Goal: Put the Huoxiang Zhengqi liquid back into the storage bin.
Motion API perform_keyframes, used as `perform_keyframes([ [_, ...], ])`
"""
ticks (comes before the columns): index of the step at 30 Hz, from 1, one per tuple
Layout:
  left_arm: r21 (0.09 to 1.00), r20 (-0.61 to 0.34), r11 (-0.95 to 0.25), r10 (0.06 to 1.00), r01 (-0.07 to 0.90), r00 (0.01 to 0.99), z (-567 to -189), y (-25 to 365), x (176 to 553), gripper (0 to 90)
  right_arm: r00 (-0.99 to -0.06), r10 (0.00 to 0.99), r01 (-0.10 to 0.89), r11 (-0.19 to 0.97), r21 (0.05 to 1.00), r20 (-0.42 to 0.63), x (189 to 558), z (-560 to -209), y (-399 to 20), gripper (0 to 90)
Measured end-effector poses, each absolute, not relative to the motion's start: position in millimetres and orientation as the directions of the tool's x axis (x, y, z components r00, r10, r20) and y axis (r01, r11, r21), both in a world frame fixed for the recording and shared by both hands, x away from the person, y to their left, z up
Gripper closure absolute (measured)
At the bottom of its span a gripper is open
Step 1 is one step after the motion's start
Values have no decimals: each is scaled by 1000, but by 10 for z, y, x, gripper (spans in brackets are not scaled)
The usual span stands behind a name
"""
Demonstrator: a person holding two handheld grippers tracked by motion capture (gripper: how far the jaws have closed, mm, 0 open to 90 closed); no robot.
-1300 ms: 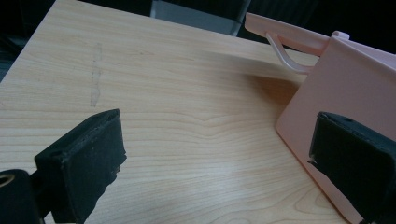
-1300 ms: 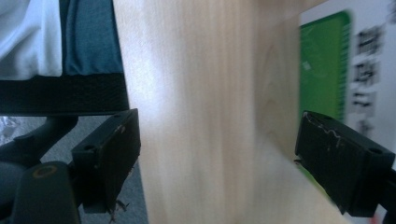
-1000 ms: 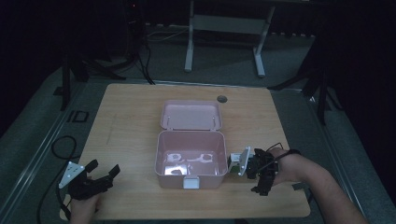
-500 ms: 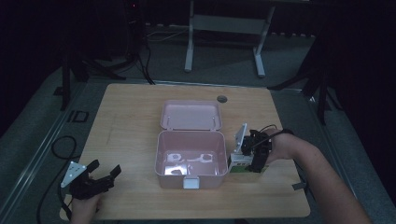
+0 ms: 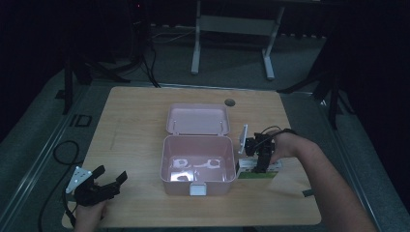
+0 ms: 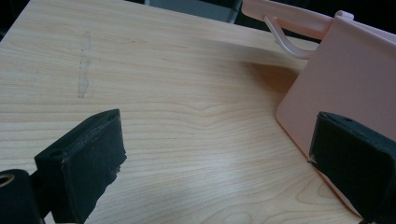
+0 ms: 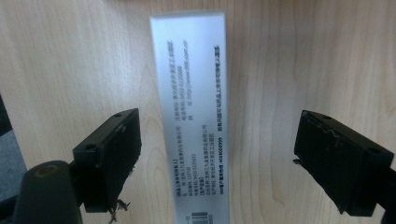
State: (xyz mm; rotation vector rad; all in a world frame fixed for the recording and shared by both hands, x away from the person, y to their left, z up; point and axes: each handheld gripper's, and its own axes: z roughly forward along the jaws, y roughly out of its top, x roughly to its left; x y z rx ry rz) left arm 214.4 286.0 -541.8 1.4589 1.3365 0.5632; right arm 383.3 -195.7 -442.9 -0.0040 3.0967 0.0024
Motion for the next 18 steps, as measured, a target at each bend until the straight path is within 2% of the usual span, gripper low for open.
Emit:
perform_keyframes([
  [5,887,-293,155,918,436,269,-5421,2877,2147,36,-1000,7,8,999,-37,-16,3855,-4524,-1985,175],
  [15,888,-291,159,921,432,259,-5421,2879,2149,36,-1000,-11,-10,997,-83,-14,3808,-4602,-2031,456],
  [18,887,-293,162,921,432,256,-5422,2881,2150,36,-1000,-24,-22,995,-94,-14,3795,-4600,-2032,495],
])
